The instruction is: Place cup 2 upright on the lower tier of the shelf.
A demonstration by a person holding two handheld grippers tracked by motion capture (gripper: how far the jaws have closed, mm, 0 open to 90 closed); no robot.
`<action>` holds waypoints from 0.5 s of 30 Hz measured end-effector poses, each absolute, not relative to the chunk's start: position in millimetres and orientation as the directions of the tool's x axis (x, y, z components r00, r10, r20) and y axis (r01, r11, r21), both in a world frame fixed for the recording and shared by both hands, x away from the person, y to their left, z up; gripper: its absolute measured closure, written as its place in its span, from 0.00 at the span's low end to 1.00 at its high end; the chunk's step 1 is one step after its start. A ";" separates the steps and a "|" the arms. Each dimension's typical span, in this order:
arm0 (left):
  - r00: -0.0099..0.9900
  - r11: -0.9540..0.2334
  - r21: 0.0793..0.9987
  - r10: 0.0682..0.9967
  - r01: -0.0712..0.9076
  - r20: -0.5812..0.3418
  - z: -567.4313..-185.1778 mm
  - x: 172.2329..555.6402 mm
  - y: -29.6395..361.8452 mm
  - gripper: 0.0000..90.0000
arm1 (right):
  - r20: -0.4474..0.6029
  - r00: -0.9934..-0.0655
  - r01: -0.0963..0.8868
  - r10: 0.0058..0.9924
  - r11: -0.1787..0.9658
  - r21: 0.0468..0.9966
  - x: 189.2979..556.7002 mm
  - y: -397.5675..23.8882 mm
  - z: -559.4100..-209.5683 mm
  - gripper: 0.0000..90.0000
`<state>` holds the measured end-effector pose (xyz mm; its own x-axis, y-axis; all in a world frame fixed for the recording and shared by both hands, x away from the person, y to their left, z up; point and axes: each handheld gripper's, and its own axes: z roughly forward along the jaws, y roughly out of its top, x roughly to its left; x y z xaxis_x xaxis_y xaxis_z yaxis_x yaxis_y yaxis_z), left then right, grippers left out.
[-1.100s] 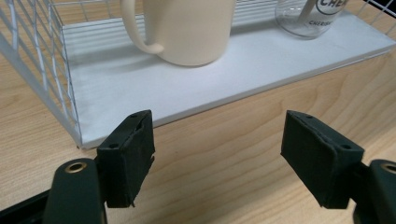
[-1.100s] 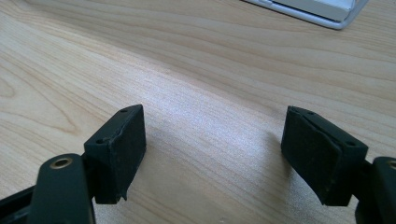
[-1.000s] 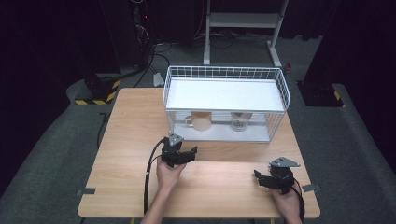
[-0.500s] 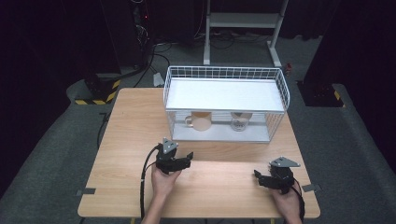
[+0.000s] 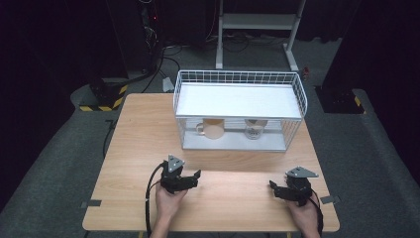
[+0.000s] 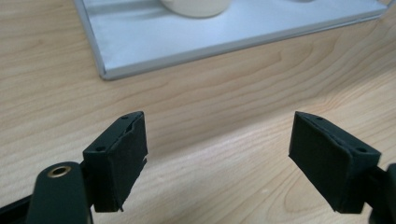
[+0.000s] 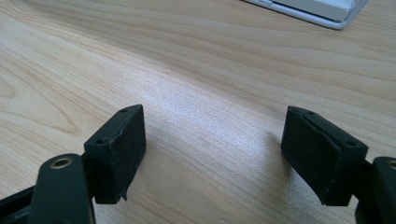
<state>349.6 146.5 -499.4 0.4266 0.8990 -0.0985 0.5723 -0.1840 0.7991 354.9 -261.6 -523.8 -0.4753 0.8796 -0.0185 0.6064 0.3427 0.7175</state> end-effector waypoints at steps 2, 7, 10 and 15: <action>0.423 -0.193 0.795 0.902 0.575 -0.087 -501.6 347.4 147.8 0.21 | -0.019 -0.476 0.606 0.880 0.343 0.718 354.9 -261.6 -523.8 0.25; 0.413 -0.216 0.781 0.909 0.586 -0.058 -508.2 345.2 150.1 0.21 | -0.019 -0.476 0.606 0.879 0.343 0.718 354.9 -261.6 -523.8 0.25; 0.411 -0.229 0.772 0.911 0.593 -0.045 -512.0 344.3 151.4 0.21 | -0.016 -0.472 0.609 0.881 0.340 0.716 354.7 -261.4 -523.6 0.25; 0.400 -0.236 0.759 0.916 0.607 -0.036 -517.6 344.1 152.7 0.20 | -0.016 -0.473 0.609 0.881 0.340 0.717 354.8 -261.4 -523.6 0.25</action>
